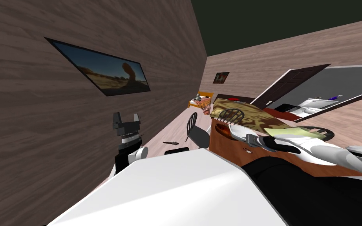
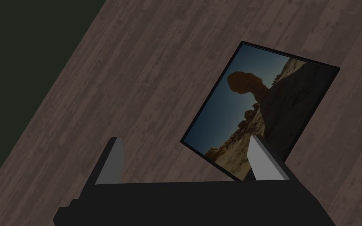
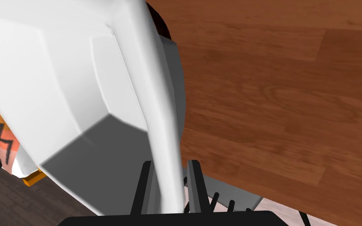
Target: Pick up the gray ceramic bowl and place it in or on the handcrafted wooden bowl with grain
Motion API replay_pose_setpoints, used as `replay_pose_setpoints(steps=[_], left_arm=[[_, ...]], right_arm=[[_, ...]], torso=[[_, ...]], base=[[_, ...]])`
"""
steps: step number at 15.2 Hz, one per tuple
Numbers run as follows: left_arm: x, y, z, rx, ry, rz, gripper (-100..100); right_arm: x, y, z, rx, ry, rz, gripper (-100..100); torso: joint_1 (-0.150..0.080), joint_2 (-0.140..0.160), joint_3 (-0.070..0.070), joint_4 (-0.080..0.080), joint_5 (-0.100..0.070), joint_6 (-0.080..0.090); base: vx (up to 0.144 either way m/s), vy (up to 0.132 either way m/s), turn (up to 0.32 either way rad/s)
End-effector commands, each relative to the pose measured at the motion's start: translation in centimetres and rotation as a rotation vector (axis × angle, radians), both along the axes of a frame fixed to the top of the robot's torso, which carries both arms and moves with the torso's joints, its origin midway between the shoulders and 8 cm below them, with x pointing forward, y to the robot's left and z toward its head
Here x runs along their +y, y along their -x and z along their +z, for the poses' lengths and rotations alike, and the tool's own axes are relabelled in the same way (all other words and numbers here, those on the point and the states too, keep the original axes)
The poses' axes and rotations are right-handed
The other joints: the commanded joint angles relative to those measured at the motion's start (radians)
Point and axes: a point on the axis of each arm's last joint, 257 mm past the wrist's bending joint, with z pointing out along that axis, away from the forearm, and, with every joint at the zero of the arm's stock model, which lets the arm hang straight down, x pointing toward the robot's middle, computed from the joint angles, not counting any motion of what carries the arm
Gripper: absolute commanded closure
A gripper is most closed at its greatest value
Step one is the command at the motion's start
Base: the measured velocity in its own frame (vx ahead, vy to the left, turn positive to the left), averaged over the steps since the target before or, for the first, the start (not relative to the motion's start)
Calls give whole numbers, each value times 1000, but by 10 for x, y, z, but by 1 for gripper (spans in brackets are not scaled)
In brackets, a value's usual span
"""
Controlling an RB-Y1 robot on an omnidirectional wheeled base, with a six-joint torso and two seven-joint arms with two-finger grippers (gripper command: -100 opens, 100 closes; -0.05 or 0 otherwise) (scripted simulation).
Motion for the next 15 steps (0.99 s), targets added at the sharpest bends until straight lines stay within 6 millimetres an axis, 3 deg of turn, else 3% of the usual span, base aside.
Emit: replay_pose_setpoints(steps=[1,5,8,9,13,15], left_arm=[[0,0,0,0,0,0,0],[0,0,0,0,0,0,0],[0,0,0,0,0,0,0],[0,0,0,0,0,0,0],[0,0,0,0,0,0,0],[0,0,0,0,0,0,0]], right_arm=[[-3,-12,17,0,13,20,100],[-8,-28,45,0,33,49,100],[-7,-28,44,0,32,48,100],[-7,-28,45,0,33,48,-100],[-7,-28,45,-1,33,48,-100],[-1,-31,54,7,4,40,-100]], torso=[[0,0,0,0,0,0],[2,1,1,1,2,-1],[6,3,2,1,3,0],[8,4,3,2,4,0],[12,7,5,2,5,0],[11,8,5,3,5,0]], base=[[74,-96,-56],[62,-100,-51],[34,-53,-12],[9,-13,5],[1,-2,1],[-19,-62,7]])
